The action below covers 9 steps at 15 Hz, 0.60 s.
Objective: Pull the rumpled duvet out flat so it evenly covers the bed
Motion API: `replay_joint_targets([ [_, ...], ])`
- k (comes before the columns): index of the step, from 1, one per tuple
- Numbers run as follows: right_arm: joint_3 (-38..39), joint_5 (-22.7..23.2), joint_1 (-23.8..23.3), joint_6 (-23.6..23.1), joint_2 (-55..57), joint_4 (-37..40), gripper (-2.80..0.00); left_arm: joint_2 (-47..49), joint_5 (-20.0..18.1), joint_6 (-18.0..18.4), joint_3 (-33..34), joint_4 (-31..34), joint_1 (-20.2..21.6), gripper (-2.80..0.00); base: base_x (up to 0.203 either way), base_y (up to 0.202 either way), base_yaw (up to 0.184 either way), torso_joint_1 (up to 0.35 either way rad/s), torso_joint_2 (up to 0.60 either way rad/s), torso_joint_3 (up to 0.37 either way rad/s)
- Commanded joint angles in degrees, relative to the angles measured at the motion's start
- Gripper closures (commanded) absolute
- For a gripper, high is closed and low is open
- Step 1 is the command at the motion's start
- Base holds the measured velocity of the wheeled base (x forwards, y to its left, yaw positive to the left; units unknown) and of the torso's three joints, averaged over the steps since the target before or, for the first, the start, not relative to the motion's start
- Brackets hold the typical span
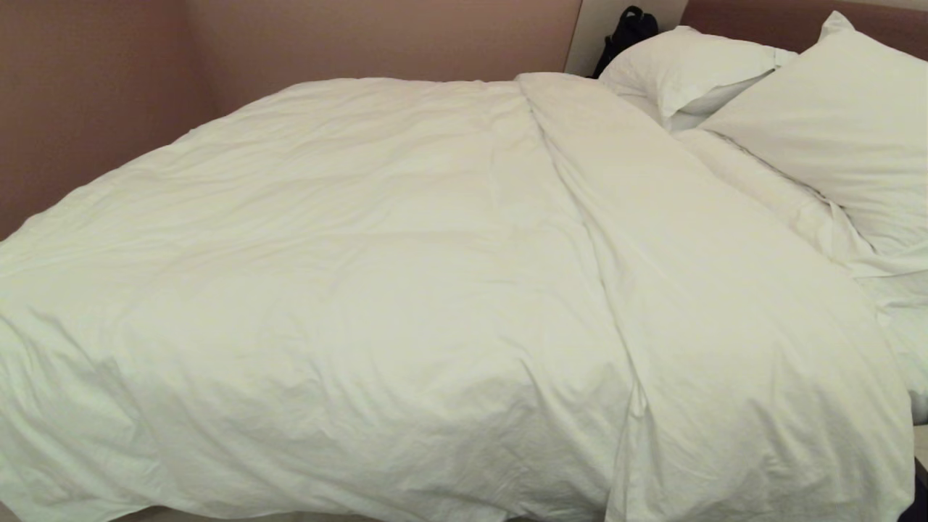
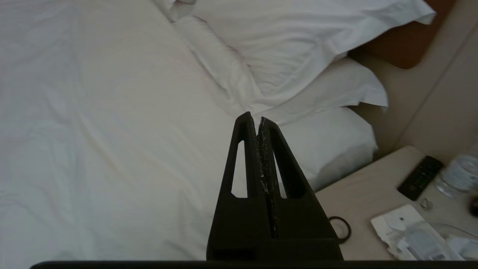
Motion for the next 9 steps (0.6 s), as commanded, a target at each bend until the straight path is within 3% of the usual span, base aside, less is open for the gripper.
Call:
replay_joint_targets([
  [1,1.0,-5.9,-0.5,0.0,-1.9,0.0,0.00,0.0,0.0,0.0,0.0,0.0,0.0,0.00,0.000,0.000,0.000,0.000,0.00,0.000],
  [6,2.5,-8.0,-4.8,-1.6,-6.6,-0.2,0.00,0.0,0.0,0.0,0.0,0.0,0.0,0.00,0.000,0.000,0.000,0.000,0.00,0.000],
  [9,4.0,-7.8,-11.2,-1.7,-10.8,-0.4,0.00,0.0,0.0,0.0,0.0,0.0,0.0,0.00,0.000,0.000,0.000,0.000,0.00,0.000],
])
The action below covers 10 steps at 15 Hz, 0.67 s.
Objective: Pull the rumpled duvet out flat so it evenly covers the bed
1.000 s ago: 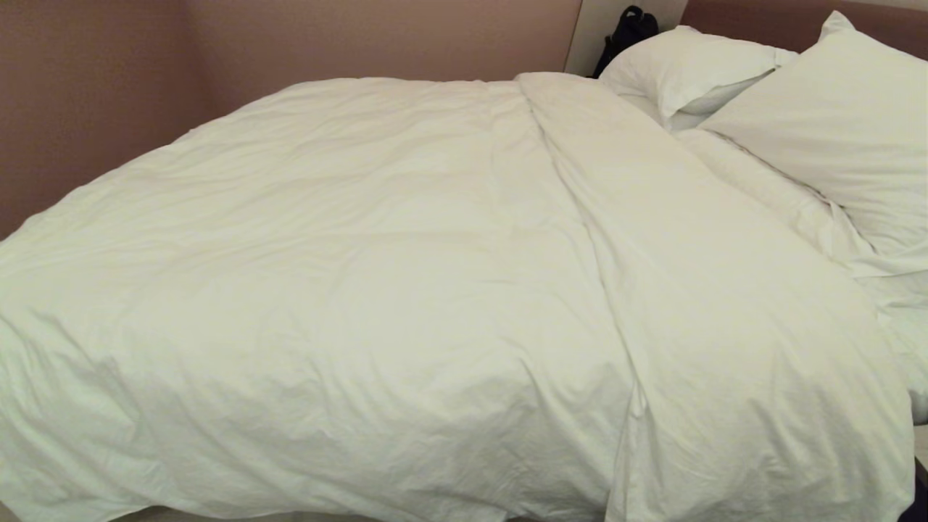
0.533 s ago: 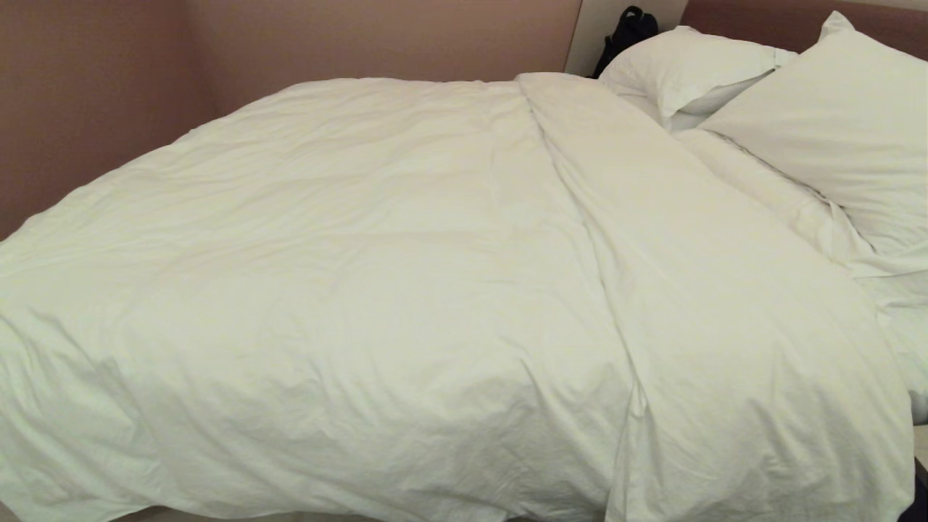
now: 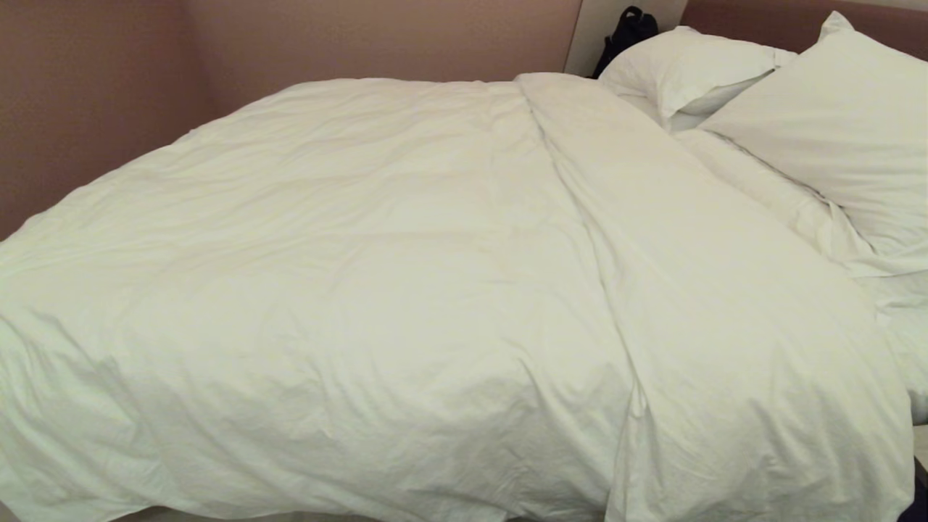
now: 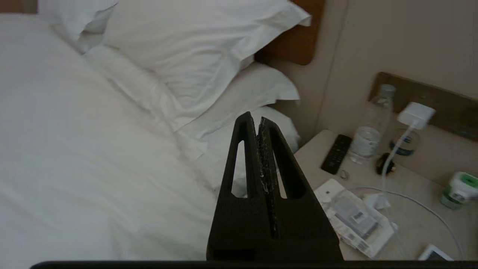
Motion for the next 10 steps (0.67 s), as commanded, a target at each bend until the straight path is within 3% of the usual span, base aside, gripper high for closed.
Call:
replay_joint_targets([
  [1,1.0,-0.1,-2.6,-0.1,-3.8,0.1,0.00,0.0,0.0,0.0,0.0,0.0,0.0,0.00,0.000,0.000,0.000,0.000,0.00,0.000],
  [5,4.1,0.7,-2.9,-0.3,-10.3,0.3,0.00,0.0,0.0,0.0,0.0,0.0,0.0,0.00,0.000,0.000,0.000,0.000,0.00,0.000],
  [7,6.3,5.1,-2.7,-0.3,-14.2,0.4,0.00,0.0,0.0,0.0,0.0,0.0,0.0,0.00,0.000,0.000,0.000,0.000,0.00,0.000],
  [10,7.6,8.2,-2.7,-0.3,-16.5,0.4,0.00,0.0,0.0,0.0,0.0,0.0,0.0,0.00,0.000,0.000,0.000,0.000,0.00,0.000],
])
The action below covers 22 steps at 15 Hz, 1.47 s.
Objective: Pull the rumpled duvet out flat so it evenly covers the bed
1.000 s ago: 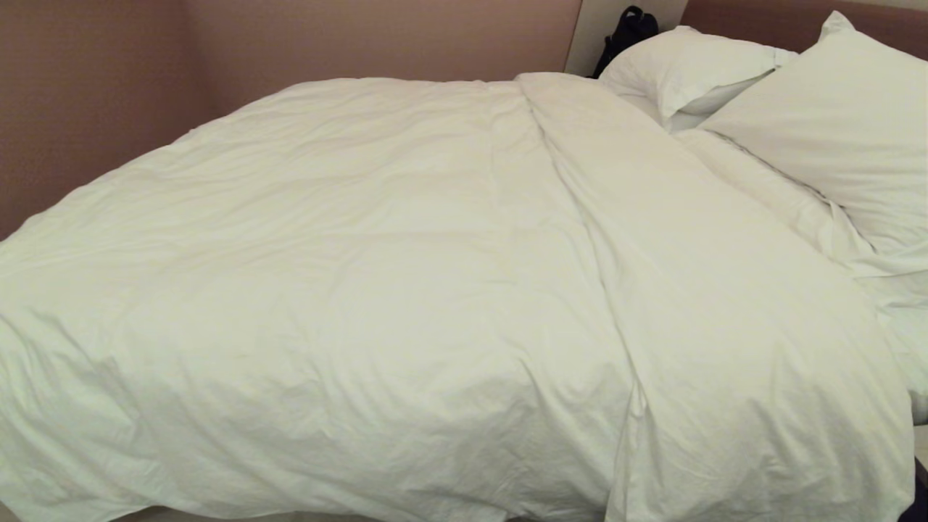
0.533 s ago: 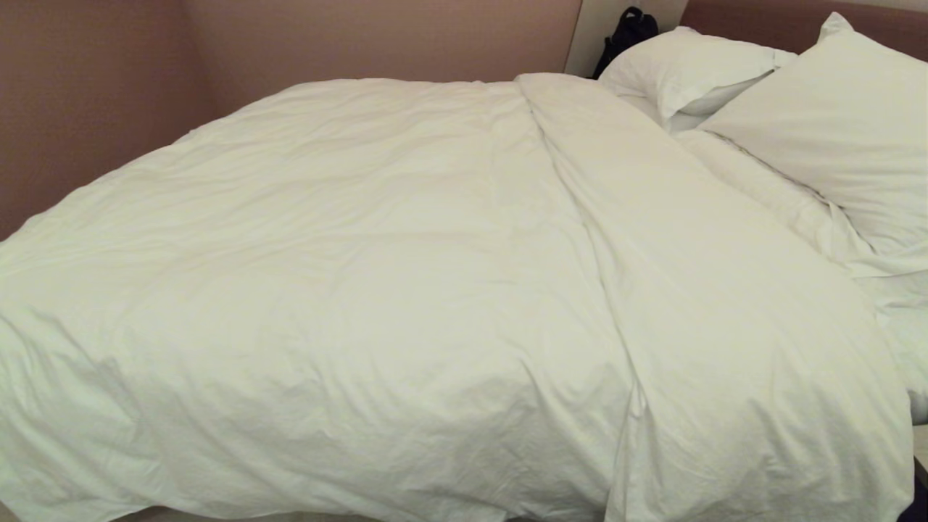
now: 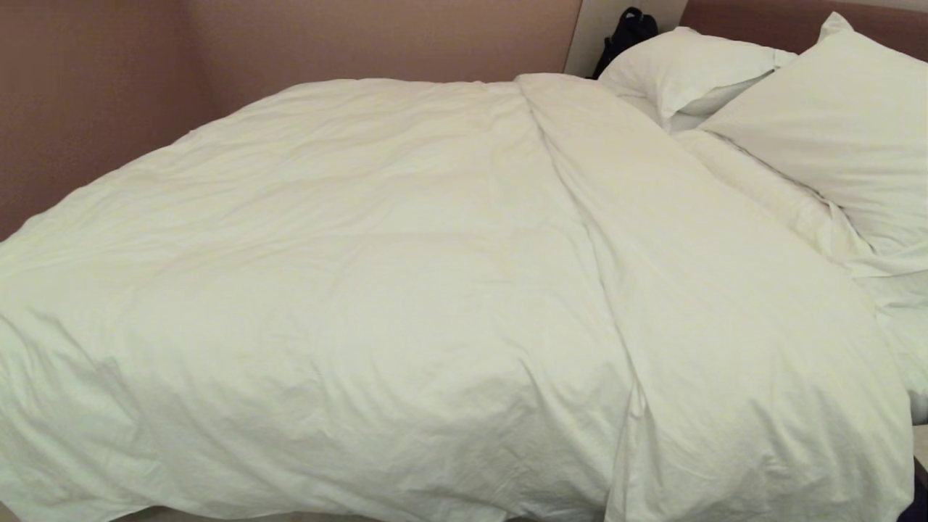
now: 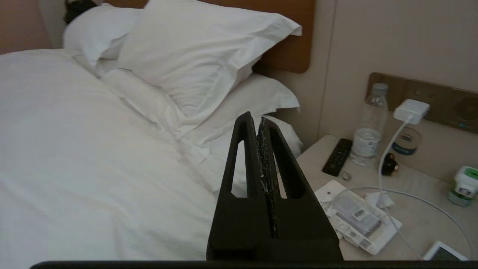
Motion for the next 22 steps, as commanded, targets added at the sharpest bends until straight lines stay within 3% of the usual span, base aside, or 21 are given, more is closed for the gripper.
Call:
replay_joint_targets([
  [1,1.5,6.9,0.0,0.0,-6.4,0.1,0.00,0.0,0.0,0.0,0.0,0.0,0.0,0.00,0.000,0.000,0.000,0.000,0.00,0.000],
  [3,2.9,16.5,-0.1,0.2,-11.6,0.3,0.00,0.0,0.0,0.0,0.0,0.0,0.0,0.00,0.000,0.000,0.000,0.000,0.00,0.000],
  [6,2.5,27.1,-0.1,-0.3,-13.2,-1.3,0.00,0.0,0.0,0.0,0.0,0.0,0.0,0.00,0.000,0.000,0.000,0.000,0.00,0.000],
  [10,3.0,33.8,-0.1,-4.1,-15.5,-6.7,0.00,0.0,0.0,0.0,0.0,0.0,0.0,0.00,0.000,0.000,0.000,0.000,0.00,0.000],
  [13,7.7,35.2,-0.1,-3.9,-15.7,-8.7,0.00,0.0,0.0,0.0,0.0,0.0,0.0,0.00,0.000,0.000,0.000,0.000,0.00,0.000],
  [18,21.1,35.4,-0.1,-7.0,-15.7,-27.2,0.00,0.0,0.0,0.0,0.0,0.0,0.0,0.00,0.000,0.000,0.000,0.000,0.00,0.000],
  [22,24.2,35.4,-0.1,-5.3,-15.7,-30.6,0.00,0.0,0.0,0.0,0.0,0.0,0.0,0.00,0.000,0.000,0.000,0.000,0.00,0.000],
])
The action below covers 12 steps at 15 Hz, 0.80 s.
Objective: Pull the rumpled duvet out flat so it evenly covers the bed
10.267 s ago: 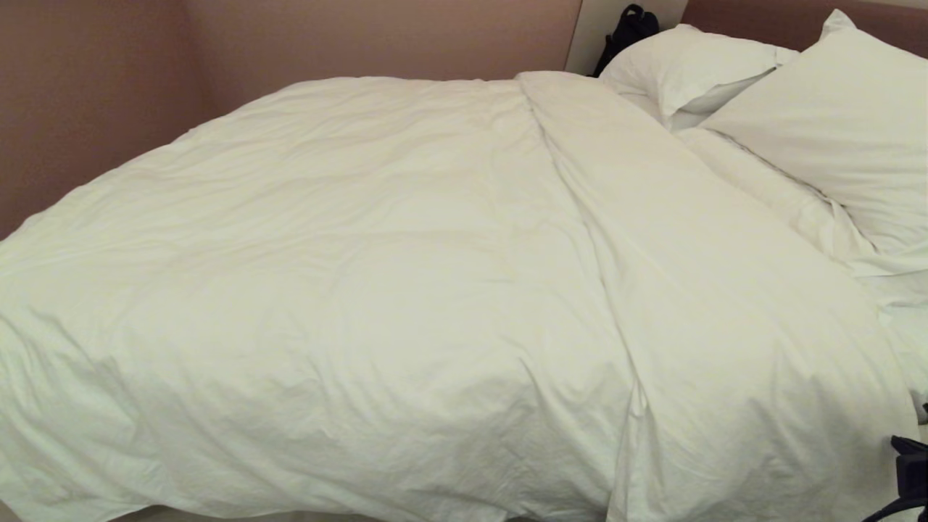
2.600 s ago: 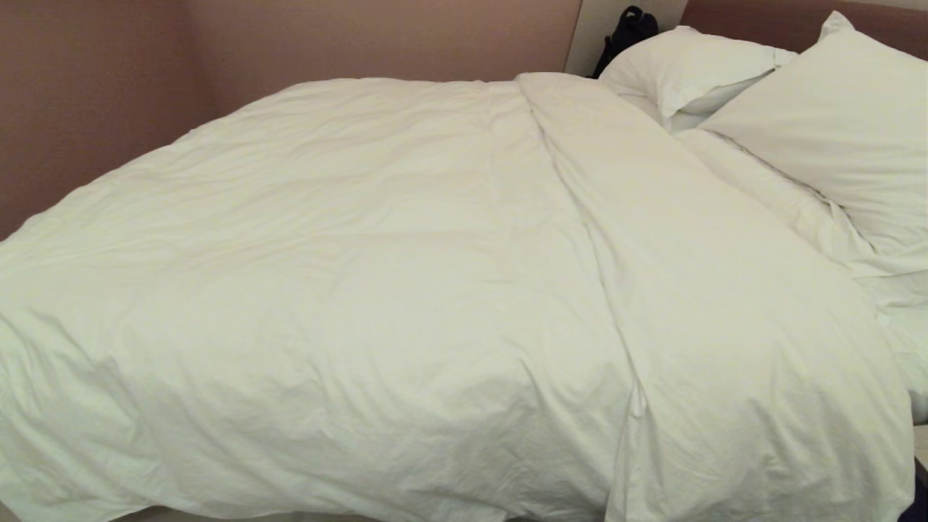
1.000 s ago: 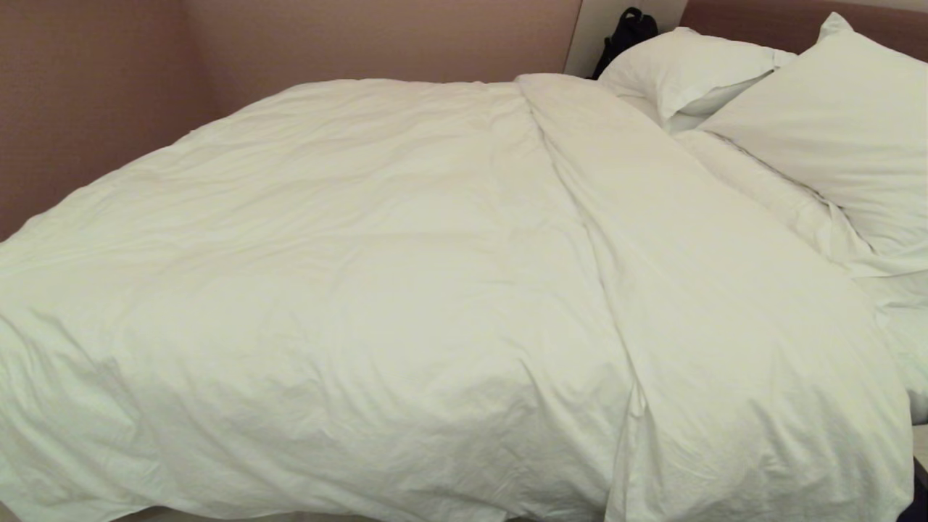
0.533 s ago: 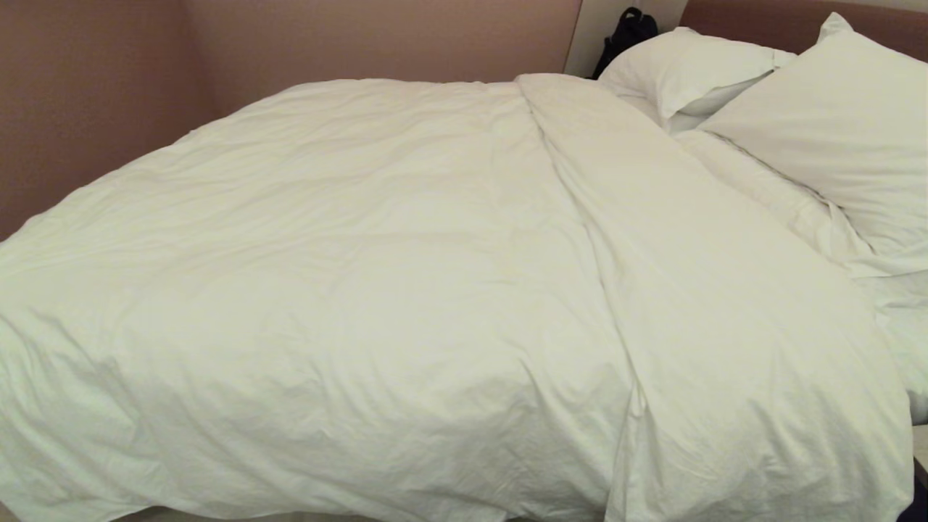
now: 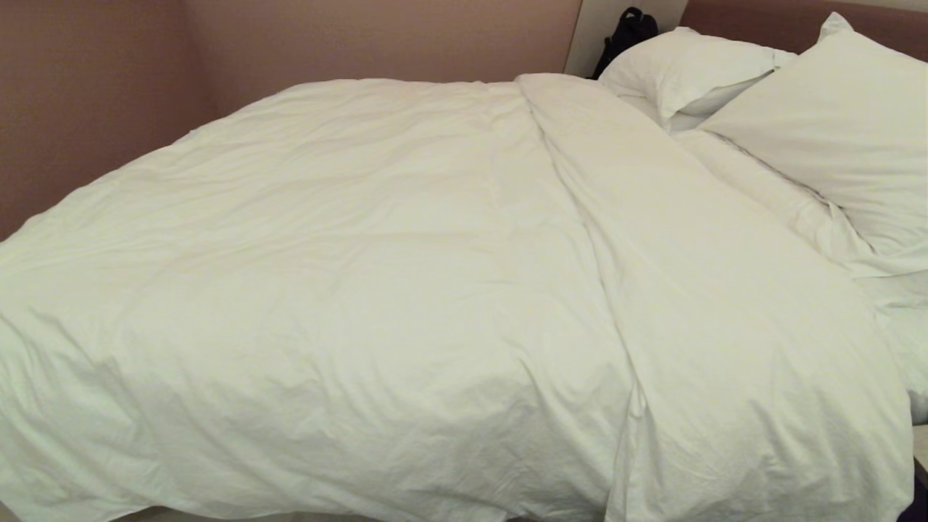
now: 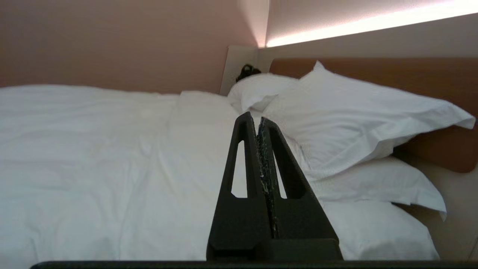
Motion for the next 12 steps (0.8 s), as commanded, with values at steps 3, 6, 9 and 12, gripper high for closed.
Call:
replay_joint_targets([
  [3,0.3,0.8,0.0,3.4,0.0,-7.6,0.00,0.0,0.0,0.0,0.0,0.0,0.0,0.00,0.000,0.000,0.000,0.000,0.00,0.000],
  [6,0.1,2.9,0.1,4.5,0.0,-7.5,0.00,0.0,0.0,0.0,0.0,0.0,0.0,0.00,0.000,0.000,0.000,0.000,0.00,0.000],
  [9,-0.2,3.0,0.1,5.5,0.0,-7.9,0.00,0.0,0.0,0.0,0.0,0.0,0.0,0.00,0.000,0.000,0.000,0.000,0.00,0.000],
  [12,0.1,4.2,0.1,6.9,0.0,-7.9,0.00,0.0,0.0,0.0,0.0,0.0,0.0,0.00,0.000,0.000,0.000,0.000,0.00,0.000],
])
